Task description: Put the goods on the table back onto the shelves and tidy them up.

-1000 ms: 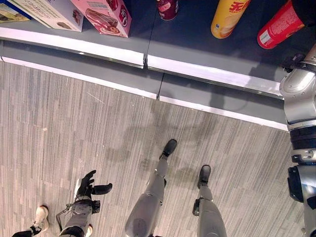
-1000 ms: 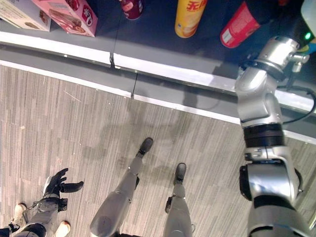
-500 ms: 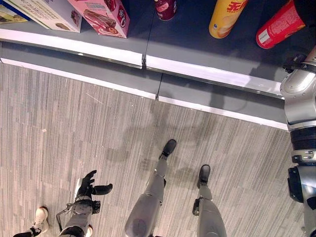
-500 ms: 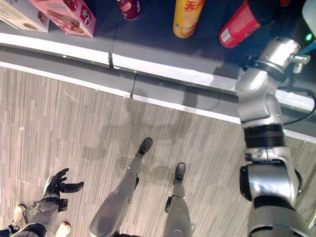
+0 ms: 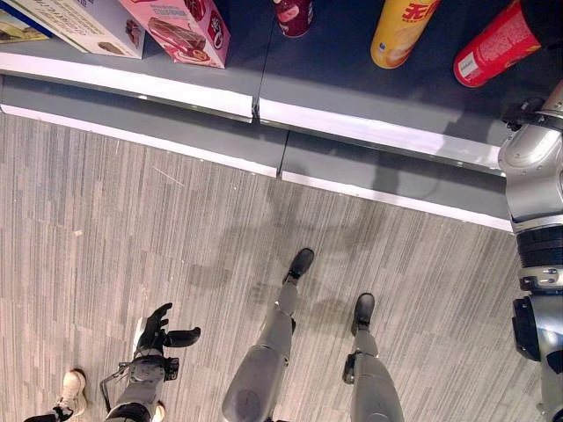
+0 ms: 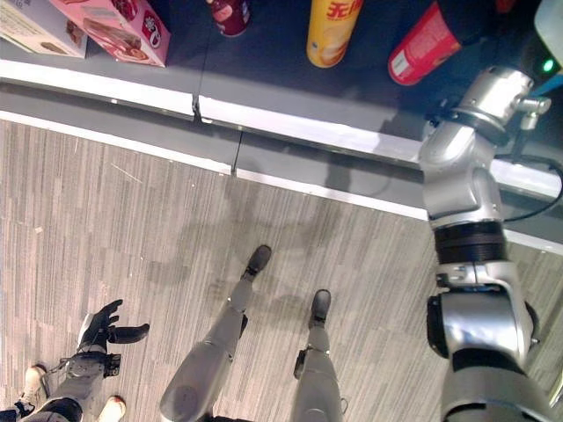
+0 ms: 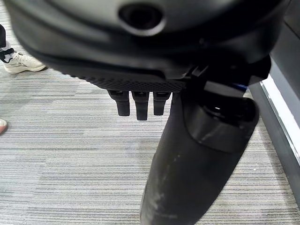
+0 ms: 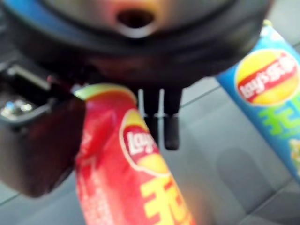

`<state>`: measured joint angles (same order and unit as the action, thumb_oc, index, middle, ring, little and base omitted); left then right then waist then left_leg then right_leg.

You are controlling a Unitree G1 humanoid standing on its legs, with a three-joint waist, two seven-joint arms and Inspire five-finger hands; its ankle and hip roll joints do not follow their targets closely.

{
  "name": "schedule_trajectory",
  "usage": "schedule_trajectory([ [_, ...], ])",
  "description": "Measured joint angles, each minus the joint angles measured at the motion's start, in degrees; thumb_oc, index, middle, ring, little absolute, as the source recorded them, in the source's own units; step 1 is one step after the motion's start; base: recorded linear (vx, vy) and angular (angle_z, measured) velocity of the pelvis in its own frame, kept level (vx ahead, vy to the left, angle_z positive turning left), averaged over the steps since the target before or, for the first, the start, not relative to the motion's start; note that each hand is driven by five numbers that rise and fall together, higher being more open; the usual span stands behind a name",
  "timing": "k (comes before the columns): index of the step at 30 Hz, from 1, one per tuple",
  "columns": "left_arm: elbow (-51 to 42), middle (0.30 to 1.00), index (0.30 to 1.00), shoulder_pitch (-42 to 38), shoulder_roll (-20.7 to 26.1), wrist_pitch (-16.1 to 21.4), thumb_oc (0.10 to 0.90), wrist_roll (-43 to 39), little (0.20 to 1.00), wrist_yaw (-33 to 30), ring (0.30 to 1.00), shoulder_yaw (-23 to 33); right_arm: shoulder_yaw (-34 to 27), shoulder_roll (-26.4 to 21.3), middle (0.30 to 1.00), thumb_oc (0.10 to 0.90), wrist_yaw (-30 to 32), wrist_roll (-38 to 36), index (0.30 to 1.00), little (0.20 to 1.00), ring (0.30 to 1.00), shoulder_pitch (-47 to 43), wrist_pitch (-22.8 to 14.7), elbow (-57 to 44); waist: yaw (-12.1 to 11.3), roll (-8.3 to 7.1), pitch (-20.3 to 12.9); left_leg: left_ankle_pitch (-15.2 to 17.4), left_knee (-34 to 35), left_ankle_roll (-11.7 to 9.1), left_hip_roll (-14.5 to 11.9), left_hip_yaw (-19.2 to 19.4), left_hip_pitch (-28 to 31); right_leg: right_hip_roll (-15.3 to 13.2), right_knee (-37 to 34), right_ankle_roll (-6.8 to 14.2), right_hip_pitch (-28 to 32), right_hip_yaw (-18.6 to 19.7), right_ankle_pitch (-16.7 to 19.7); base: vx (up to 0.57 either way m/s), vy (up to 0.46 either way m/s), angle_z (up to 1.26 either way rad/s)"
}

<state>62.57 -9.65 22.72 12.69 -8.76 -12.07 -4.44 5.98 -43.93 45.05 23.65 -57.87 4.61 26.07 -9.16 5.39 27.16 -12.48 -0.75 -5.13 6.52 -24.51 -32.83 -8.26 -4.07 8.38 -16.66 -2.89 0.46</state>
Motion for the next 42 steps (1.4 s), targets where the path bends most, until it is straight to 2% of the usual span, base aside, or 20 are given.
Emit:
schedule_trajectory([
  [13,0.1,0.9,0.9,-0.1,0.0,-0.5,0.8,0.0,0.9,0.0,0.9,0.0,1.1,0.0,0.9,0.8,-2.3,0.1,0.9,0.9,0.9,0.0,-0.2,0.0,0.2,-0.04,0.0,0.0,-0.6,0.0,0.1,0.1,0.1,0.1,0.1,0.2,0.3,0.1,0.4,0.0,0.0,0.0],
  [29,0.1,0.9,0.9,-0.1,0.0,-0.5,0.8,0.0,0.9,0.0,0.9,0.0,3.1,-0.6,0.9,0.8,-2.5,1.6,0.9,0.9,0.9,-0.2,-0.2,-0.1,0.8,-0.17,0.0,0.0,-0.4,0.0,0.0,0.1,0.1,0.1,0.1,0.2,0.3,0.1,0.4,0.0,0.0,0.0],
  [34,0.1,0.9,0.9,-0.2,0.0,-0.5,0.8,0.0,0.9,0.0,0.9,0.0,2.7,-0.6,0.9,0.8,-2.5,1.6,0.9,0.9,0.9,0.1,-0.2,-3.8,0.9,-0.34,0.0,0.0,-0.4,0.0,-0.1,0.1,0.2,0.1,0.1,0.2,0.3,0.1,0.4,0.0,0.0,0.0],
  [38,0.3,0.9,0.9,-0.2,0.0,-0.6,0.8,0.1,0.9,0.0,0.9,0.3,-0.4,-0.5,0.9,0.8,-2.5,1.3,0.9,0.9,0.9,6.5,-1.3,-14.2,0.9,-2.0,-0.1,0.0,-0.1,0.0,-0.1,0.2,2.0,0.1,-0.2,0.2,2.2,0.0,0.4,0.01,0.002,0.0],
  [42,0.8,0.9,0.9,-0.3,0.2,-1.9,0.8,0.6,0.9,0.0,0.9,1.5,-2.2,0.2,0.9,0.8,-3.8,1.3,0.9,0.9,0.9,12.6,-3.7,-21.1,2.0,-5.23,-1.1,0.4,0.6,-0.4,-0.6,0.3,3.8,0.2,-0.4,0.1,3.7,0.0,0.5,0.05,0.008,-0.01],
])
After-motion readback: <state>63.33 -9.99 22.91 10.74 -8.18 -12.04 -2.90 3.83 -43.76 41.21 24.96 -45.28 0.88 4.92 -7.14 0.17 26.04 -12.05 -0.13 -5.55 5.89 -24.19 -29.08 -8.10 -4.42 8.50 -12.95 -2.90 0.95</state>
